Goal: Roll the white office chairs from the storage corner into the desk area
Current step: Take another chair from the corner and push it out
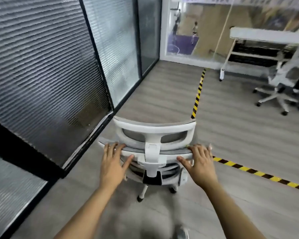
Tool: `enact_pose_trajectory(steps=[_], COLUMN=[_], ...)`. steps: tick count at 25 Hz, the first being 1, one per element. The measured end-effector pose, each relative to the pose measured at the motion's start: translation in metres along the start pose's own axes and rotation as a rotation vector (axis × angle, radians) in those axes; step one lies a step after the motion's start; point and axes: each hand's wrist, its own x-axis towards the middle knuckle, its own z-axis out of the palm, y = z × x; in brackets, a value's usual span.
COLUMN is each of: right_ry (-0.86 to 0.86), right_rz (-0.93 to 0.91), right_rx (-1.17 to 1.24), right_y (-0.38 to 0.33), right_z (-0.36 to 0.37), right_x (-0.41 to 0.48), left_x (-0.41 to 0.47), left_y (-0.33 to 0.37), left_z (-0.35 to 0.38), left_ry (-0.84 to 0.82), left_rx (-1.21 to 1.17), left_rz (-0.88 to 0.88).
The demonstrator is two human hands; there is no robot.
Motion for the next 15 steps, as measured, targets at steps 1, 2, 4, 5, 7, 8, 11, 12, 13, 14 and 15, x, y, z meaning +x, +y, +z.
enact_pose_trajectory(steps=[1,2,4,5,7,8,11,12,13,14,15], right_ry=[0.006,0.003,0.001,0.005,-0.008,-0.015,0.023,0.041,0.054,0.070,0.084], right_rz=[0.027,0.055,0.108,0.119,0.165,0.191,0.242,0.252,0.269,0.286,0.300], right_rx=[-0.012,-0.015,-0.023,-0.034,-0.052,-0.062,-0.077,-0.079,-0.083,-0.091,-0.100], right_y=[0.027,0.051,0.105,0.130,0.181,0.211,0.290,0.313,0.337,0.358,0.377], right_z=[-0.007,-0.014,-0.032,-0.038,-0.053,-0.060,-0.076,-0.079,-0.083,-0.085,-0.088], right_x=[0.015,0.028,0.060,0.078,0.119,0.142,0.207,0.229,0.253,0.273,0.292], left_x=[0.024,0.046,0.094,0.116,0.166,0.193,0.272,0.298,0.328,0.355,0.380], left_y=[0.021,0.042,0.092,0.115,0.159,0.182,0.243,0.260,0.278,0.294,0.309], left_z=[0.017,0.032,0.068,0.085,0.121,0.141,0.195,0.213,0.234,0.252,0.270], left_ry=[-0.008,-0.016,-0.036,-0.041,-0.043,-0.050,-0.075,-0.079,-0.084,-0.083,-0.079], left_rx=[-0.001,-0.005,-0.038,-0.055,-0.081,-0.095,-0.138,-0.149,-0.157,-0.166,-0.174], left_rz=[0.030,0.047,0.055,0.056,0.087,0.102,0.138,0.151,0.169,0.192,0.223])
